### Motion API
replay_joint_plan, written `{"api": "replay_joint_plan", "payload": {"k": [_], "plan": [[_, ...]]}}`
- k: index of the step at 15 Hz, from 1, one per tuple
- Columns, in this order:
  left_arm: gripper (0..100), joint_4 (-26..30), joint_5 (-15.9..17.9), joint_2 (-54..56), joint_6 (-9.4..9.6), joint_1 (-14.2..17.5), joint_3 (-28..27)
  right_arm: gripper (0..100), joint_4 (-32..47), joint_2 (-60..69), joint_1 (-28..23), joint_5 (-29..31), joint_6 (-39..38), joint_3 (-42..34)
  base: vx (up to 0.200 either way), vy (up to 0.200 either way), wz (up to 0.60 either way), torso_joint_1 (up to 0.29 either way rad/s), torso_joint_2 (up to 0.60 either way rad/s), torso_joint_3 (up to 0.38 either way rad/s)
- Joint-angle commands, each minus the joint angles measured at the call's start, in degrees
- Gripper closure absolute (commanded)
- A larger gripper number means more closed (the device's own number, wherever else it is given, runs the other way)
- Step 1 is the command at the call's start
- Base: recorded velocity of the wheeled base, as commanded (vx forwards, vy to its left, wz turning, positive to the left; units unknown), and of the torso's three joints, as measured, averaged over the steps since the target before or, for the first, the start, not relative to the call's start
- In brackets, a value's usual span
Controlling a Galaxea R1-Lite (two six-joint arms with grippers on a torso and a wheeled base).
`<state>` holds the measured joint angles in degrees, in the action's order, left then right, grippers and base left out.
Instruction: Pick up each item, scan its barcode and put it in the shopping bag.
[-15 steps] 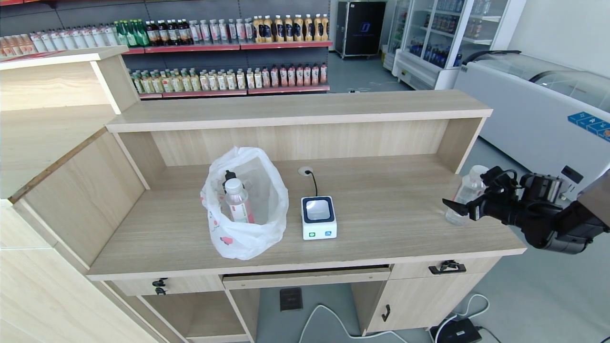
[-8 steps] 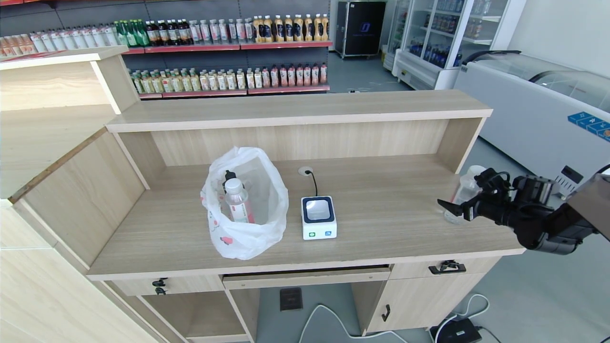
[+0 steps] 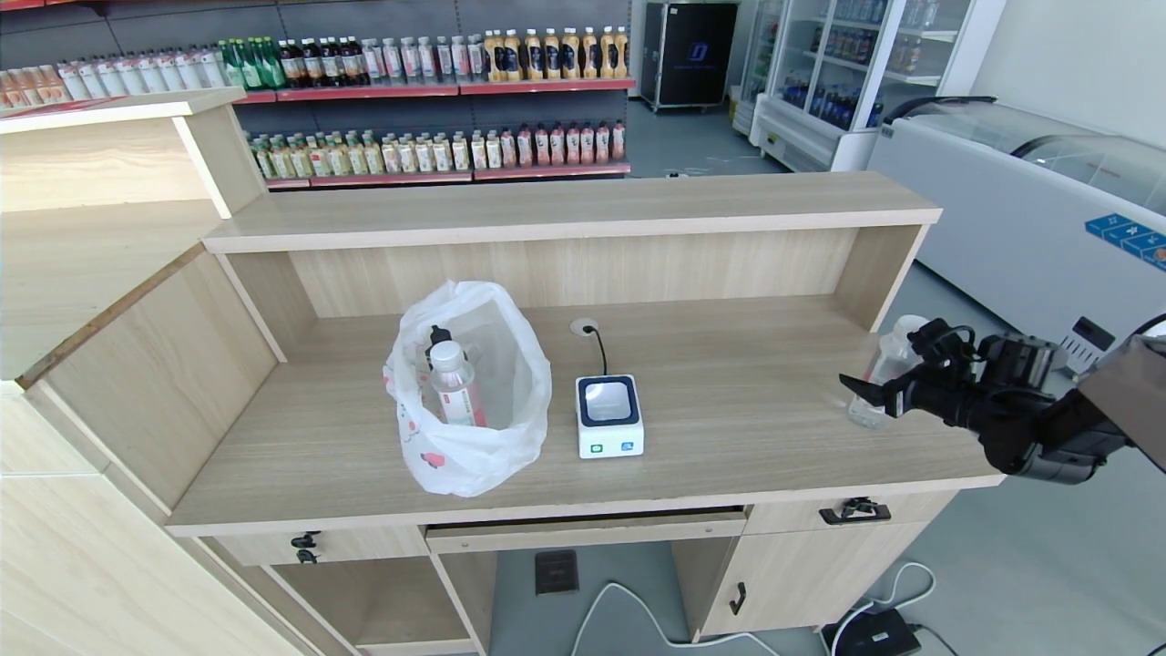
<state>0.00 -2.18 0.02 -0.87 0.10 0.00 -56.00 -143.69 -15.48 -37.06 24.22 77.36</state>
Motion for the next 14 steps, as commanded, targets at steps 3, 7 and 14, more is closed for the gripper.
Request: {"api": "replay_joint_plan", "payload": {"k": [3, 7, 14], "plan": [[0, 0.00, -0.02, -0.02, -0.01, -0.01, 0.00, 100, -0.42, -1.07, -0.25, -0.03, 0.04, 0.51, 0.000, 0.000, 0.00, 0.000, 0.00, 0.000], [0, 0.00, -0.02, -0.02, -0.01, -0.01, 0.00, 100, -0.86, -0.98, -1.04, 0.23, -0.23, 0.77, 0.000, 0.000, 0.00, 0.000, 0.00, 0.000], [0, 0.00, -0.02, -0.02, -0.01, -0.01, 0.00, 100, 3.71, 13.61, 1.42, -0.29, -17.28, -1.95, 0.000, 0.000, 0.00, 0.000, 0.00, 0.000]]}}
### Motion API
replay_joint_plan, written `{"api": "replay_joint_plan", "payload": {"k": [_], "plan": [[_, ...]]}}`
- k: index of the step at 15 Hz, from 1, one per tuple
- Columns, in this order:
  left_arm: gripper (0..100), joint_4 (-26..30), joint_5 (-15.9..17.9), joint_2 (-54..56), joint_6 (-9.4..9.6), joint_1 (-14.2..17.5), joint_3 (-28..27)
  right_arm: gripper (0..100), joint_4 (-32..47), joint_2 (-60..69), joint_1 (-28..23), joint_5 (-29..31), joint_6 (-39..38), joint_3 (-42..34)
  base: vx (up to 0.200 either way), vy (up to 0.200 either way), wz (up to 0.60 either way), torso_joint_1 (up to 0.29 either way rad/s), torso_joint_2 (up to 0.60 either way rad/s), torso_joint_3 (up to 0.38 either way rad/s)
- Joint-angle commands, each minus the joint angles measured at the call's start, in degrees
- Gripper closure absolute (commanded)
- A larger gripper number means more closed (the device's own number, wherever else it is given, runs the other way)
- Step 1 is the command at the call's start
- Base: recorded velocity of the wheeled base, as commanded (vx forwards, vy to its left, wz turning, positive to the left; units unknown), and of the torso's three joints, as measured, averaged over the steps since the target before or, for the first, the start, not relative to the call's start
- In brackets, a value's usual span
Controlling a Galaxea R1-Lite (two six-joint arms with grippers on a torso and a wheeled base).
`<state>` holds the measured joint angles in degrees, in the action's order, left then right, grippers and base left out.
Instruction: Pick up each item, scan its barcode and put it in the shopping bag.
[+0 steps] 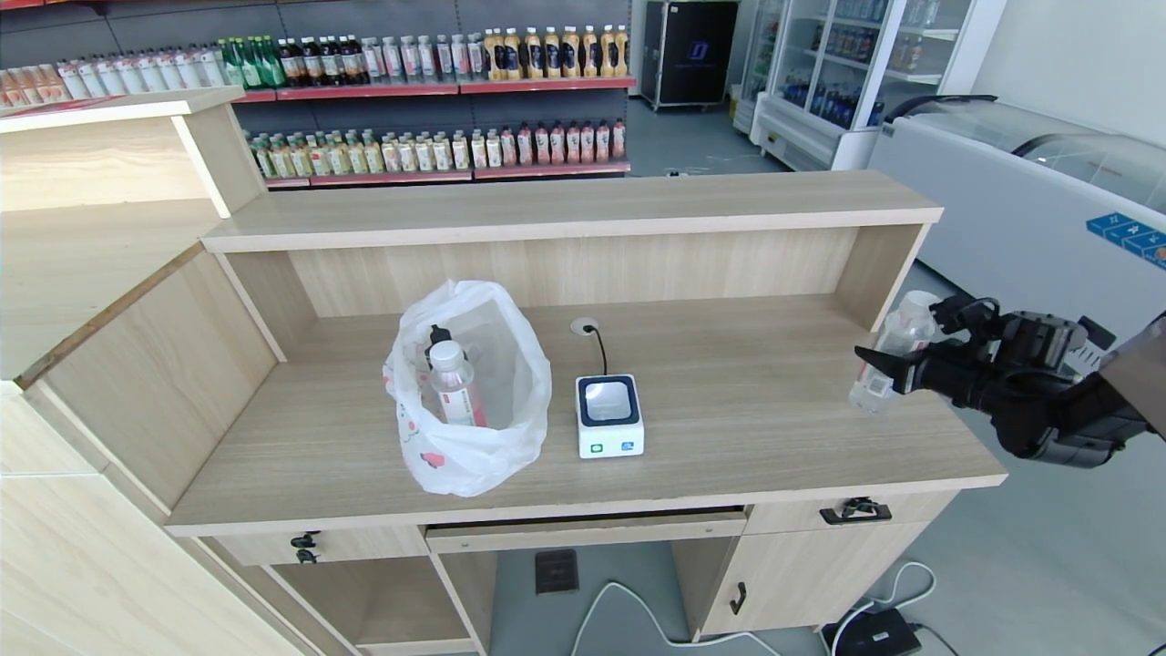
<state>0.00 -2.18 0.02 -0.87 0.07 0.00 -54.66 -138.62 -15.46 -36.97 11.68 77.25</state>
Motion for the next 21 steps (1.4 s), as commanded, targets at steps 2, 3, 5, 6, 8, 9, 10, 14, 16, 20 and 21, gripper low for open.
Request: {"api": "replay_joint_plan", "payload": {"k": [2, 3, 5, 6, 8, 9, 10, 14, 16, 20, 21], "plan": [[0, 0.00, -0.02, -0.02, -0.01, 0.01, 0.00, 100, 15.20, 23.22, 3.68, -5.30, -16.69, -2.98, 0.000, 0.000, 0.00, 0.000, 0.00, 0.000], [0, 0.00, -0.02, -0.02, -0.01, 0.01, 0.00, 100, 20.39, 30.51, 4.47, -9.78, -24.42, -2.98, 0.000, 0.000, 0.00, 0.000, 0.00, 0.000], [0, 0.00, -0.10, -0.02, -0.01, 0.01, 0.00, 100, 23.46, 38.86, 5.26, -18.22, -34.79, -2.72, 0.000, 0.000, 0.00, 0.000, 0.00, 0.000], [0, 0.00, -0.02, -0.02, -0.01, 0.01, 0.00, 100, 23.37, 43.35, 6.32, -23.49, -39.72, -3.07, 0.000, 0.000, 0.00, 0.000, 0.00, 0.000], [0, 0.00, -0.02, -0.02, -0.01, 0.01, 0.00, 100, 23.29, 46.69, 7.46, -29.12, -42.88, -3.16, 0.000, 0.000, 0.00, 0.000, 0.00, 0.000], [0, 0.00, -0.02, -0.02, -0.01, 0.01, 0.00, 100, 23.29, 48.53, 8.60, -32.55, -44.81, -3.25, 0.000, 0.000, 0.00, 0.000, 0.00, 0.000], [0, 0.00, -0.02, -0.02, -0.01, 0.01, 0.00, 100, 23.29, 50.03, 10.45, -33.16, -45.78, -3.95, 0.000, 0.000, 0.00, 0.000, 0.00, 0.000], [0, 0.00, -0.02, -0.02, -0.01, 0.01, 0.00, 100, 23.46, 54.42, 21.26, -27.80, -45.78, -8.78, 0.000, 0.000, 0.00, 0.000, 0.00, 0.000], [0, 0.00, -0.02, -0.02, -0.01, 0.01, 0.00, 100, 23.90, 55.47, 29.87, -19.98, -45.78, -9.84, 0.000, 0.000, 0.00, 0.000, 0.00, 0.000], [0, 0.00, -0.02, -0.02, -0.01, 0.01, 0.00, 100, 24.87, 55.83, 33.56, -19.80, -45.69, -11.60, 0.000, 0.000, 0.00, 0.000, 0.00, 0.000], [0, 0.00, -0.02, -0.02, -0.01, 0.01, 0.00, 100, 26.01, 57.41, 34.79, -19.80, -45.78, -13.27, 0.000, 0.000, 0.00, 0.000, 0.00, 0.000]]}}
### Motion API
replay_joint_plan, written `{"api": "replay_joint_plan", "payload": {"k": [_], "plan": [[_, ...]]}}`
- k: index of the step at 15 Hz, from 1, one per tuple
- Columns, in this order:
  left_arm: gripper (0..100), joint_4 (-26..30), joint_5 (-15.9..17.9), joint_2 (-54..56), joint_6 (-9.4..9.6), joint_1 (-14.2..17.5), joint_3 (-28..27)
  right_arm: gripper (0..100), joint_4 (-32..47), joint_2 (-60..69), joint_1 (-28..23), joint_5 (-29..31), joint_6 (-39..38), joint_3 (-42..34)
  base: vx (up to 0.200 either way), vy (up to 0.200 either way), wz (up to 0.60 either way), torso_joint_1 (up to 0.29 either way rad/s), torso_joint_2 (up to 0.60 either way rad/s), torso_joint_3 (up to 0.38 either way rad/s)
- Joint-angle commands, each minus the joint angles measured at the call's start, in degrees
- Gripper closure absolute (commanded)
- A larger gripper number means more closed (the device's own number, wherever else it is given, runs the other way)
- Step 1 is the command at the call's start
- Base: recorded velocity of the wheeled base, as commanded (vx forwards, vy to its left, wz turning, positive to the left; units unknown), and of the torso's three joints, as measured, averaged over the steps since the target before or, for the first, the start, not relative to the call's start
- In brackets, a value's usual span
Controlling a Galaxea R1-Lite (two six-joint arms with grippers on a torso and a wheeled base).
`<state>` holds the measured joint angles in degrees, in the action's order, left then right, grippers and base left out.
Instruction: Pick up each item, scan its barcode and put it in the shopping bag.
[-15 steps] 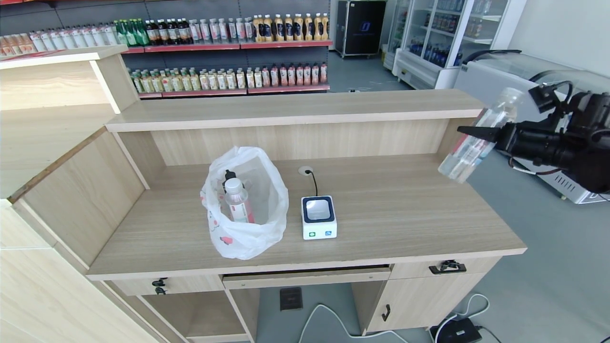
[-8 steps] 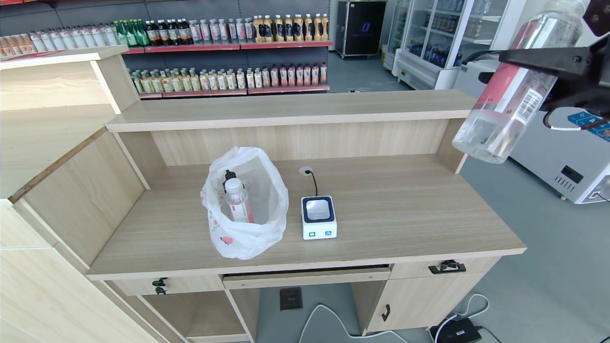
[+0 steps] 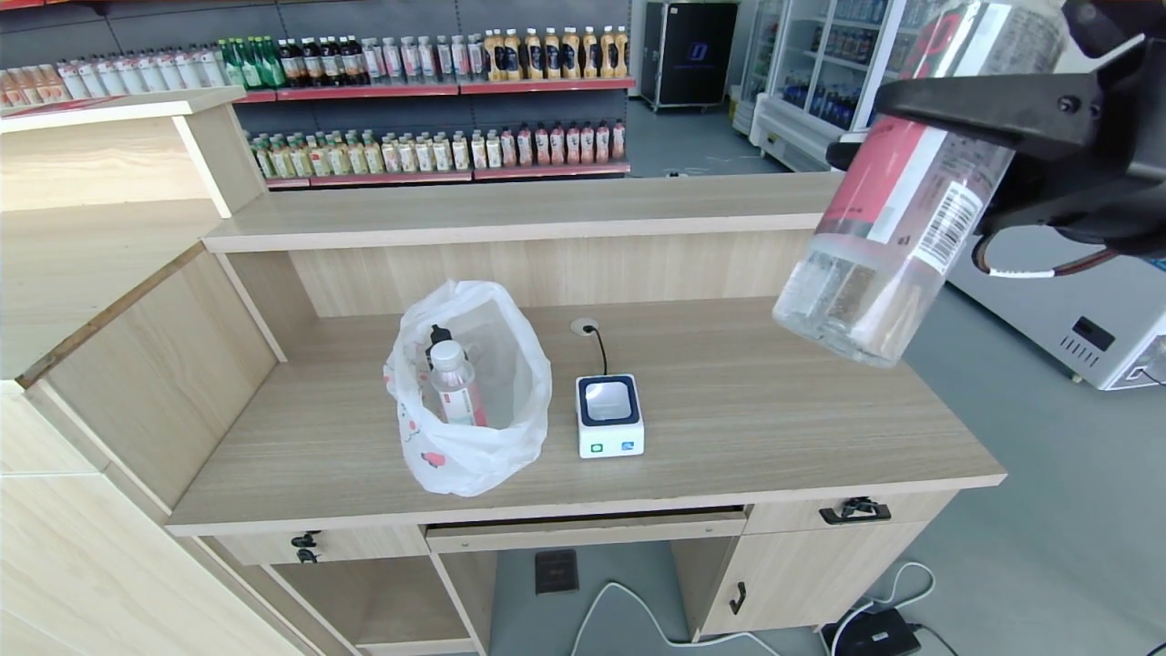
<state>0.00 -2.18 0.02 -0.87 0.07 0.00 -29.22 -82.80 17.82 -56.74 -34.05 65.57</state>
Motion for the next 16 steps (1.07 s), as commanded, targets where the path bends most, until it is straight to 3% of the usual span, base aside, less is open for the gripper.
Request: {"api": "replay_joint_plan", "payload": {"k": [1, 5, 12, 16], "plan": [[0, 0.00, -0.02, -0.02, -0.01, 0.01, 0.00, 100, 1.45, 2.91, 2.30, -0.04, -0.05, -2.56, 0.000, 0.000, 0.00, 0.000, 0.00, 0.000], [0, 0.00, -0.02, -0.02, -0.01, 0.01, 0.00, 100, 6.37, 7.56, 5.82, -0.04, 0.03, -3.00, 0.000, 0.000, 0.00, 0.000, 0.00, 0.000], [0, 0.00, -0.02, -0.02, -0.01, 0.01, 0.00, 100, 6.46, 10.64, 6.61, 0.05, 2.32, -6.16, 0.000, 0.000, 0.00, 0.000, 0.00, 0.000], [0, 0.00, -0.02, -0.02, -0.01, 0.01, 0.00, 100, 6.55, 10.29, 6.79, 0.05, 7.94, -6.07, 0.000, 0.000, 0.00, 0.000, 0.00, 0.000]]}}
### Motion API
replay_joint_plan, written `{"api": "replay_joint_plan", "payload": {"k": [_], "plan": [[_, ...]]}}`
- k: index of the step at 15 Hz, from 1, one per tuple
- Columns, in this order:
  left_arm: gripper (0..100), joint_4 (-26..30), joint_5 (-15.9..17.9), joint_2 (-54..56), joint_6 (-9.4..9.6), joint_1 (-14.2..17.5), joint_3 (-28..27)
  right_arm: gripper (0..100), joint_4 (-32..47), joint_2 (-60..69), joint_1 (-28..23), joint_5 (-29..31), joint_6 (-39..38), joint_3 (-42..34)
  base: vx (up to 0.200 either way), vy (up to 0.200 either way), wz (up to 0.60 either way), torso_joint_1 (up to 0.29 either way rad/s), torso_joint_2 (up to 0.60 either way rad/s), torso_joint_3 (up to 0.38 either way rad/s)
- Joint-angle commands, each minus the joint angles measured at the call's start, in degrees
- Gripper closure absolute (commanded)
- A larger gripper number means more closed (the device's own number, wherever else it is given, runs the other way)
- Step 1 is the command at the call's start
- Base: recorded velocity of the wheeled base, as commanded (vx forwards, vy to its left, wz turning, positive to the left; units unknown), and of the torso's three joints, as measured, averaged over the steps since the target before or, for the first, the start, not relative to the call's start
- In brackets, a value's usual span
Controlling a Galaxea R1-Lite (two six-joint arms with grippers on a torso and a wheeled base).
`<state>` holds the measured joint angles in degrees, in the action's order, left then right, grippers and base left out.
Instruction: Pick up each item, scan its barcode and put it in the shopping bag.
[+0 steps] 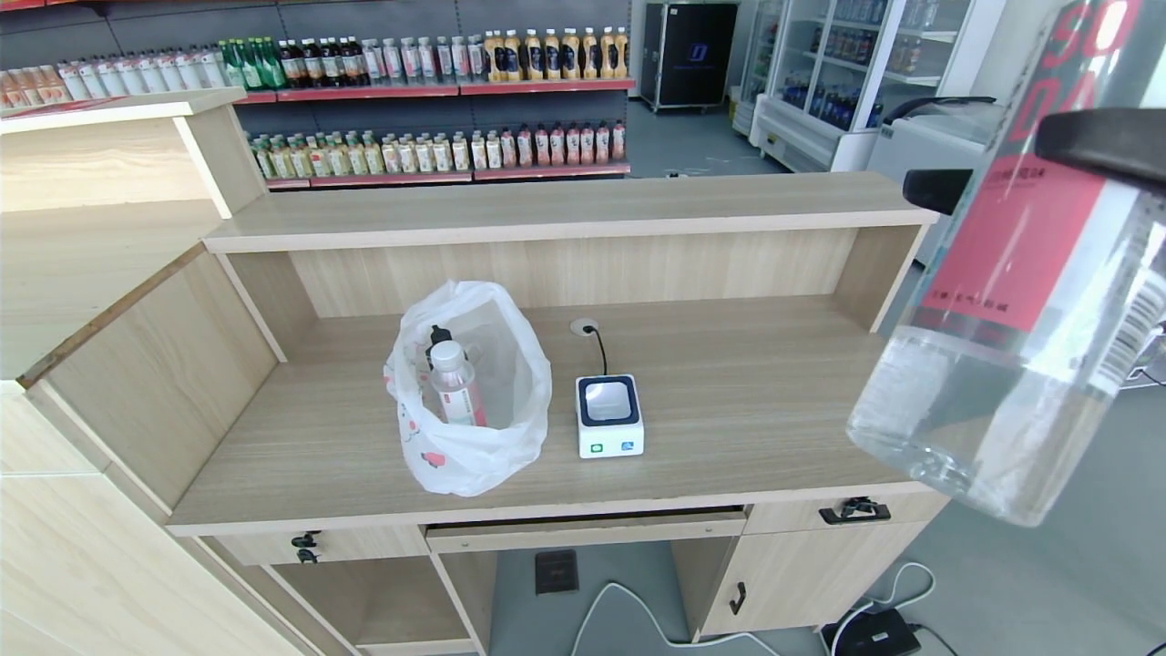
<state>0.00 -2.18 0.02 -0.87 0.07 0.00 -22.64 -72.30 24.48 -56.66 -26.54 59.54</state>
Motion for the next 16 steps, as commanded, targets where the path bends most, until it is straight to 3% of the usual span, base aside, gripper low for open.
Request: {"api": "replay_joint_plan", "payload": {"k": [1, 4, 6, 8, 12, 16], "plan": [[0, 0.00, -0.02, -0.02, -0.01, 0.01, 0.00, 100, 0.05, -0.21, 0.48, -0.03, 1.23, -0.12, 0.000, 0.000, 0.00, 0.000, 0.00, 0.000], [0, 0.00, -0.02, -0.02, -0.01, 0.01, 0.00, 100, 1.90, -0.30, 4.26, 0.50, 7.73, -0.30, 0.000, 0.000, 0.00, 0.000, 0.00, 0.000], [0, 0.00, -0.02, -0.02, -0.01, 0.01, 0.00, 100, 3.92, -0.38, 7.60, 6.65, 11.07, -0.12, 0.000, 0.000, 0.00, 0.000, 0.00, 0.000], [0, 0.00, -0.02, -0.02, -0.01, 0.01, 0.00, 100, 5.24, -0.65, 10.50, 15.00, 11.69, 0.49, 0.000, 0.000, 0.00, 0.000, 0.00, 0.000], [0, 0.00, -0.02, -0.02, -0.01, 0.01, 0.00, 100, 10.60, 1.46, 12.00, 16.67, 11.60, 1.98, 0.000, 0.000, 0.00, 0.000, 0.00, 0.000], [0, 0.00, -0.02, -0.02, -0.01, 0.01, 0.00, 100, 14.64, 1.64, 14.72, 22.03, 11.60, 5.15, 0.000, 0.000, 0.00, 0.000, 0.00, 0.000]]}}
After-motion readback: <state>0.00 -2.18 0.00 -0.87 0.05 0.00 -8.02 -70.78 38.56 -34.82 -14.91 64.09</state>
